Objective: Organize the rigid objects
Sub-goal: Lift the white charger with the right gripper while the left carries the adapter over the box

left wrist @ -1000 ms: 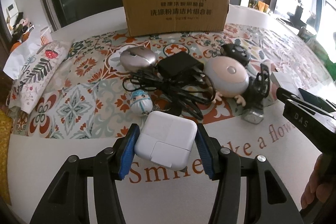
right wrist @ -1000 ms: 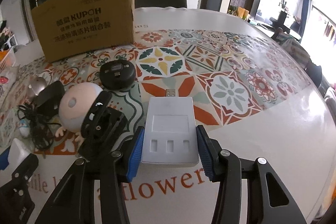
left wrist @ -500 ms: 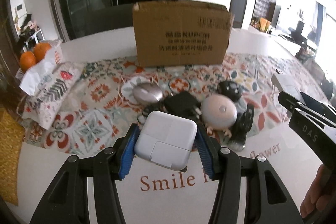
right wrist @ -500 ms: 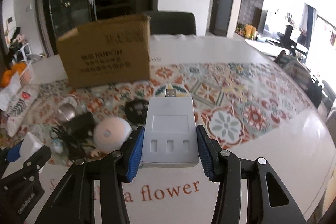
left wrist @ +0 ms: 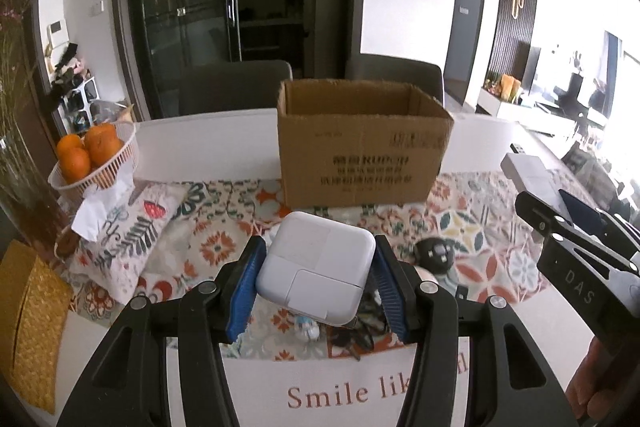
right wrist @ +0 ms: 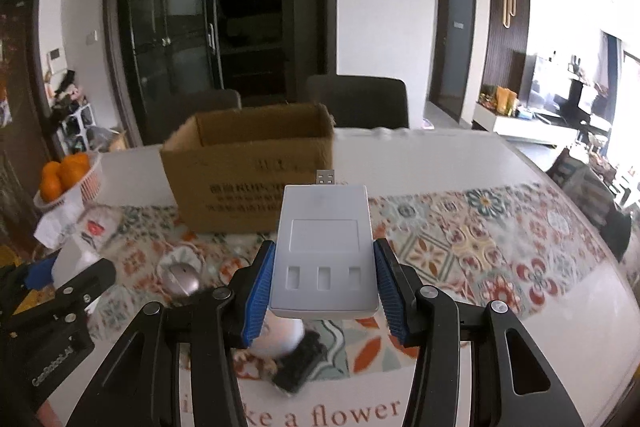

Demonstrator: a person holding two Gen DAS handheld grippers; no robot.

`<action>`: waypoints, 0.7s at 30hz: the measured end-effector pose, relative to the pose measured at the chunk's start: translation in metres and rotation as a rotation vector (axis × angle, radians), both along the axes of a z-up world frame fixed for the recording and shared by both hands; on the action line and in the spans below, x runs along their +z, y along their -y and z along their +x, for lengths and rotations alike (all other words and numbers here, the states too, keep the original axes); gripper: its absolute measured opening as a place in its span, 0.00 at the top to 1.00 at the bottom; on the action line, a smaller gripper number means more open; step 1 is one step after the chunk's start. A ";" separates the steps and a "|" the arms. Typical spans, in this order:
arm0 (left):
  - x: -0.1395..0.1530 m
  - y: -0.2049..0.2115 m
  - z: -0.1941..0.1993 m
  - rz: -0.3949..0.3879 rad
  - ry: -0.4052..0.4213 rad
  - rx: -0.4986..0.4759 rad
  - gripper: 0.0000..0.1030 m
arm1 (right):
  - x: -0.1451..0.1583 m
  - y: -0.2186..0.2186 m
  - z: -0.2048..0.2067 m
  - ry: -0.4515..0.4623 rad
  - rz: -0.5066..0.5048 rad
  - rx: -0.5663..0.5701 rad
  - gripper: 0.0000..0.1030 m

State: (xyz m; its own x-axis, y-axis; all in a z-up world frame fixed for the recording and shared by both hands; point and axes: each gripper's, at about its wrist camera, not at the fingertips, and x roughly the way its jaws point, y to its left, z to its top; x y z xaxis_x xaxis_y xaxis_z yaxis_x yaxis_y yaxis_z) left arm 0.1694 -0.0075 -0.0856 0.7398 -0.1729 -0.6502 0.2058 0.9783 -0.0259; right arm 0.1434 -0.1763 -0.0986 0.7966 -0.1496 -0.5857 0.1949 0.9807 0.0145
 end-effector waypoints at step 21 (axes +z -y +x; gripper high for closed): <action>0.062 0.010 0.078 -0.041 0.094 -0.037 0.48 | 0.050 0.009 0.076 0.038 0.105 0.067 0.52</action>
